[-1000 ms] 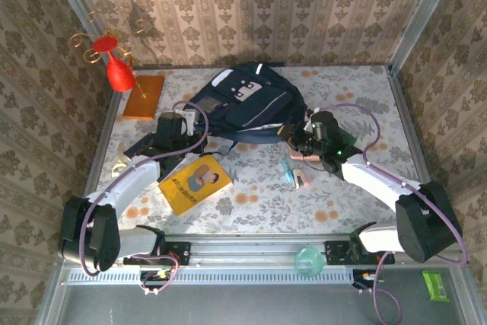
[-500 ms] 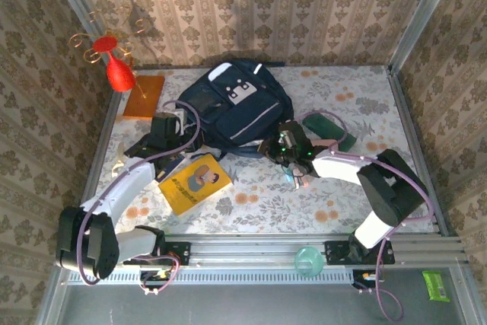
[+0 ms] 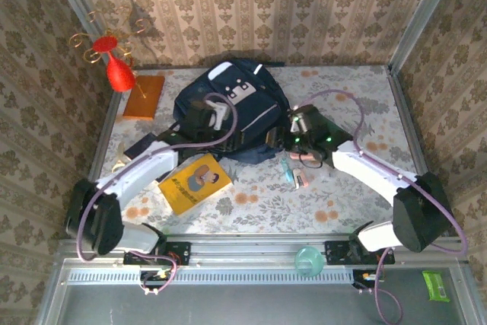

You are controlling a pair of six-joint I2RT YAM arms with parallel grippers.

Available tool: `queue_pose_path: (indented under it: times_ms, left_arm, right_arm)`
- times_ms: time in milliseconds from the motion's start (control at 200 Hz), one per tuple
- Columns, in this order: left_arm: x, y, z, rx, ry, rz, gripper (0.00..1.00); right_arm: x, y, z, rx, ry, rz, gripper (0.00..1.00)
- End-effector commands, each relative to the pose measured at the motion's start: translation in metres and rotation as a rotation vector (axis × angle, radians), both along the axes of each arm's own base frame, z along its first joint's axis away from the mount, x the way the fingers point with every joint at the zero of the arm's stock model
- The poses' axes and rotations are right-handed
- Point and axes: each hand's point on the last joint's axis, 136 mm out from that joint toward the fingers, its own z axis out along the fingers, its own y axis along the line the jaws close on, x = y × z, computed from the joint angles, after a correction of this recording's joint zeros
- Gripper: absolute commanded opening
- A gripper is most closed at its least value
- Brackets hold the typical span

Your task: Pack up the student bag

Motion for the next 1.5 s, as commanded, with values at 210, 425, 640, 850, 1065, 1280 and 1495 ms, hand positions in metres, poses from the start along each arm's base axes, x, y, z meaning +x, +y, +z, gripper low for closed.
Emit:
queue_pose_path:
  times_ms: [210, 425, 640, 850, 1065, 1280, 1495]
  left_arm:
    - [-0.005, -0.067, -0.044, 0.214, 0.064, -0.265, 0.8]
    - [0.009, -0.078, -0.058, 0.176, 0.111, -0.241, 0.77]
    - [0.018, -0.072, -0.07, 0.13, 0.16, -0.202, 0.83]
    - [0.027, -0.071, -0.09, 0.296, 0.146, -0.203, 0.83]
    - [0.036, -0.066, -0.119, 0.451, 0.149, -0.196, 0.85]
    - [0.044, -0.057, -0.14, 0.522, 0.151, -0.153, 0.76]
    - [0.05, -0.065, -0.118, 0.441, 0.093, -0.145, 0.34]
  right_arm:
    - [0.027, -0.017, -0.051, 0.026, 0.118, -0.055, 0.59]
    - [0.035, -0.011, -0.084, 0.029, 0.163, -0.038, 0.52]
    - [0.027, -0.027, -0.113, -0.09, 0.192, -0.043, 0.33]
    - [0.026, -0.026, -0.123, -0.085, 0.198, -0.036, 0.24]
    - [0.024, -0.027, -0.13, -0.079, 0.206, -0.043, 0.23]
    - [0.024, -0.025, -0.129, -0.069, 0.207, -0.041, 0.23]
    - [0.023, -0.028, -0.126, -0.084, 0.202, -0.042, 0.23]
